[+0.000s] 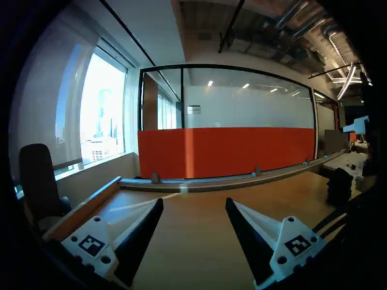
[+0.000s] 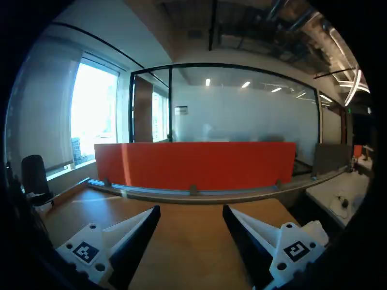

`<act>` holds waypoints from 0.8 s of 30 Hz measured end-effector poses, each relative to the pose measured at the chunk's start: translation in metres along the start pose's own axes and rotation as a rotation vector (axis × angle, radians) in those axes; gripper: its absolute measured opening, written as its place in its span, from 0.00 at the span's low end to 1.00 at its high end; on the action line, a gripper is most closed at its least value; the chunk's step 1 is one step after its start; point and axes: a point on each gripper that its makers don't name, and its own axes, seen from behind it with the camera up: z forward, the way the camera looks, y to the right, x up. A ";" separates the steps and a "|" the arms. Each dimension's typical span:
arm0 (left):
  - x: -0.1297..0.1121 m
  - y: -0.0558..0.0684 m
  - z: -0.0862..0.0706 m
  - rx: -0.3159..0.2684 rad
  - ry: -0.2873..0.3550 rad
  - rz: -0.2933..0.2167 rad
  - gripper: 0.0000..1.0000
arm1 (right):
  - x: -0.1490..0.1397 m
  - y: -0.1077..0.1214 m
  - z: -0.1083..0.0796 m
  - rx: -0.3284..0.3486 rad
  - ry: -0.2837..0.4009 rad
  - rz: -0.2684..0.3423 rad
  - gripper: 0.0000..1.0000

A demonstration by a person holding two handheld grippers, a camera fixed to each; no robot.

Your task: Fold towel

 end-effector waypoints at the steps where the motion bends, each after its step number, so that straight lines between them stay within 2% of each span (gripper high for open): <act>1: -0.006 -0.002 0.000 0.003 0.002 0.000 0.95 | -0.002 -0.002 0.001 -0.002 0.000 0.005 1.00; 7: -0.036 -0.013 0.001 0.024 0.013 -0.011 0.95 | -0.016 -0.011 0.007 -0.003 -0.007 0.029 1.00; 12: -0.053 -0.016 0.002 0.037 0.035 -0.017 0.95 | -0.027 -0.013 0.012 -0.008 -0.010 0.044 0.99; 24: -0.086 -0.008 0.008 0.045 0.068 -0.010 0.95 | -0.058 -0.011 0.020 0.003 -0.015 0.042 0.99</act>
